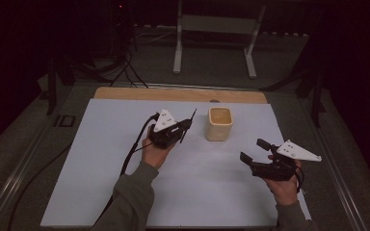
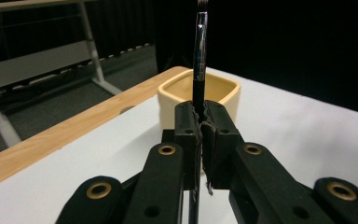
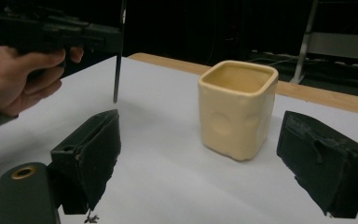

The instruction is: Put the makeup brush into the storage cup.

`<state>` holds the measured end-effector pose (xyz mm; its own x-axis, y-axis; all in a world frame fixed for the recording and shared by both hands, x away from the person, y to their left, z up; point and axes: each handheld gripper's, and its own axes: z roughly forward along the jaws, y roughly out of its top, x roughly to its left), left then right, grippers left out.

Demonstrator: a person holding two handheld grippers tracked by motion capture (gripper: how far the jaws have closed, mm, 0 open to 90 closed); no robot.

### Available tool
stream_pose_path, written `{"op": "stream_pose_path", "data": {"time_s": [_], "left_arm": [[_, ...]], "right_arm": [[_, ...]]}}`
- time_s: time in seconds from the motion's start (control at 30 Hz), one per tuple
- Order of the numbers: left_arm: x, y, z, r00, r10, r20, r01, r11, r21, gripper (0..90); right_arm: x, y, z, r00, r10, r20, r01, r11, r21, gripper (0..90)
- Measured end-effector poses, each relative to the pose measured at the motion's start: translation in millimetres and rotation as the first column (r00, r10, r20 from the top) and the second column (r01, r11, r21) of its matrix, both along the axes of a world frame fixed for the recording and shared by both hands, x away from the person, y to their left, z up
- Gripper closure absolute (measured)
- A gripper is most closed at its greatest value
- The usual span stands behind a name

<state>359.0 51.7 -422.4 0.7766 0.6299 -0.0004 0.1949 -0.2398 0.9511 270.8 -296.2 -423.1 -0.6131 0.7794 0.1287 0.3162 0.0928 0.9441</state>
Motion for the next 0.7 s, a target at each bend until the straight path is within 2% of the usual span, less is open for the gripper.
{"op": "stream_pose_path", "data": {"time_s": [0.1, 0.47, 0.7], "left_arm": [[-1.1, -3.6, -0.3, 0.9999, -0.012, -0.003, 0.012, 0.9998, -0.016, 86.5], [-7.1, -19.0, -3.0, 0.9989, -0.046, 0.001, 0.046, 0.9988, -0.017, 86.5], [-11.0, -27.6, -4.7, 0.9964, -0.085, -0.001, 0.085, 0.9963, -0.012, 86.5]], "right_arm": [[3.2, 1.4, 2.3, 1.0, -0.002, 0.002, 0.002, 1.0, 0.006, 13.6], [14.3, 9.9, 9.5, 0.9998, 0.007, 0.017, -0.008, 1.0, 0.018, 13.6], [21.5, 18.7, 12.7, 0.9995, 0.022, 0.021, -0.023, 1.0, 0.018, 13.8]]}}
